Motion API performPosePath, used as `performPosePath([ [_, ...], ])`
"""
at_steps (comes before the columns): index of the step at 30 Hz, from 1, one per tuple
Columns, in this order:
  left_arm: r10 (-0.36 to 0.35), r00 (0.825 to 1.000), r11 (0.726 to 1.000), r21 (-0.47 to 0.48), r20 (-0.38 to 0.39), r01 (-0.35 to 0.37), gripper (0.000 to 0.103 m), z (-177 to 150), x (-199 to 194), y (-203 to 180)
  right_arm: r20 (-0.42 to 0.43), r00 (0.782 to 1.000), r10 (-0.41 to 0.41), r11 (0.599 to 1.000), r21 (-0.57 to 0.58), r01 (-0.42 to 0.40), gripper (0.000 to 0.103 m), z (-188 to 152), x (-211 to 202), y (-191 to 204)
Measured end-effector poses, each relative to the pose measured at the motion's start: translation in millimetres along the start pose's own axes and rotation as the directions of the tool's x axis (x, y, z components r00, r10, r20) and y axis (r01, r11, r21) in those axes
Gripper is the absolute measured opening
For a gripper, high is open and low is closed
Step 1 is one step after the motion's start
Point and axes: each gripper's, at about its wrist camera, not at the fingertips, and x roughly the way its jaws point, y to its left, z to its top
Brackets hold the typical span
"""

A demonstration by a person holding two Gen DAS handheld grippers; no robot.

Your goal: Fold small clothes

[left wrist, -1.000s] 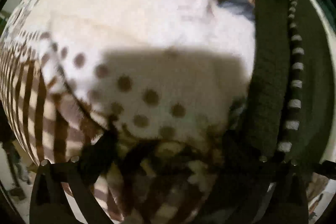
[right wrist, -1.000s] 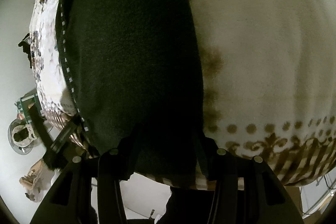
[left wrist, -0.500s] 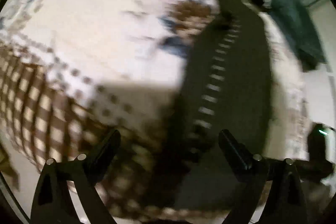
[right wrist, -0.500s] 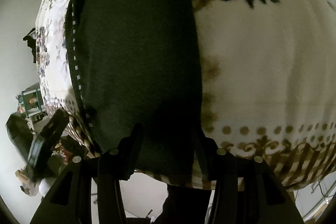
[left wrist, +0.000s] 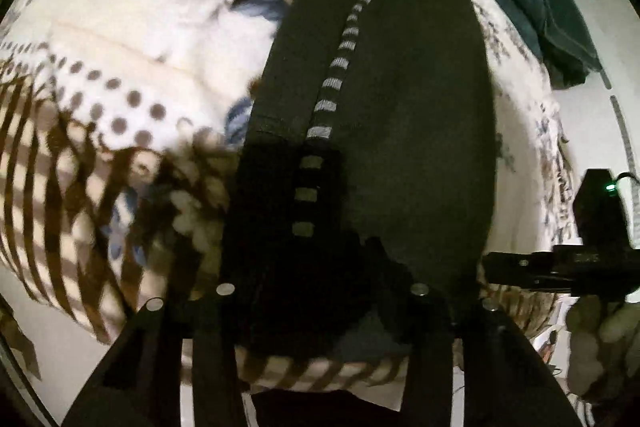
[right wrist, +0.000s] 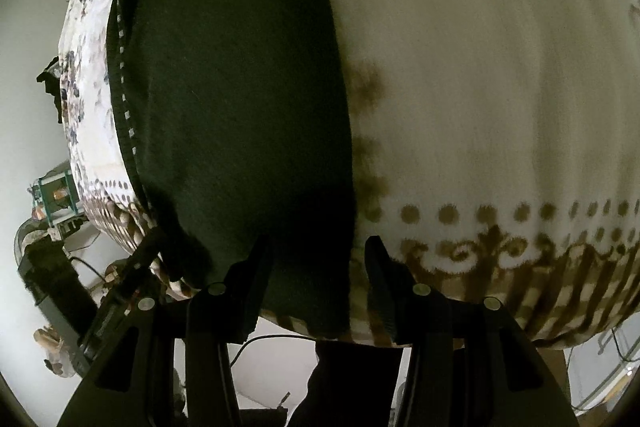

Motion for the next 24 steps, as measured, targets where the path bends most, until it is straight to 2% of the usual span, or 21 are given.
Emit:
performPosePath([
  [4, -0.062, 0.998, 0.997, -0.047, -0.021, 0.060, 0.042, -5.7, -4.2, 7.4, -0.004, 1.000, 0.001, 1.000, -0.004, -0.001, 0.050, -2.8, 2.1, 3.3],
  [8, 0.033, 0.995, 0.998, -0.052, -0.094, -0.038, 0.042, -19.1, 17.0, 17.0, -0.014, 1.000, 0.004, 1.000, -0.004, -0.004, 0.050, -4.7, 6.2, 9.0],
  [13, 0.017, 0.998, 0.997, -0.074, -0.067, -0.021, 0.041, -26.4, 16.8, 24.1, -0.016, 1.000, -0.001, 1.000, -0.026, 0.000, 0.050, -6.8, 7.2, 17.0],
  [15, 0.016, 0.999, 0.998, -0.063, -0.046, -0.019, 0.037, -27.5, 20.0, 21.8, -0.022, 1.000, -0.006, 1.000, -0.029, 0.005, 0.050, -7.6, 10.4, 19.8],
  [16, 0.022, 0.999, 0.998, -0.059, -0.035, -0.024, 0.026, -28.1, 20.5, 19.5, -0.025, 1.000, -0.008, 1.000, -0.029, 0.007, 0.050, -7.4, 11.3, 20.1],
  [17, 0.025, 0.999, 0.999, -0.046, -0.023, -0.026, 0.004, -28.8, 19.2, 16.3, -0.028, 1.000, -0.008, 1.000, -0.028, 0.007, 0.050, -6.9, 11.6, 20.7],
  [21, 0.058, 0.997, 0.998, -0.013, 0.053, -0.058, 0.004, -32.0, -5.8, -0.7, -0.033, 0.999, 0.041, 0.999, -0.026, -0.042, 0.050, 0.9, 2.9, 34.3],
  [24, 0.034, 0.995, 0.999, -0.015, 0.094, -0.033, 0.004, -34.8, -21.2, -7.9, -0.041, 0.992, 0.120, 0.992, -0.023, -0.121, 0.050, 19.1, -5.9, 58.4],
])
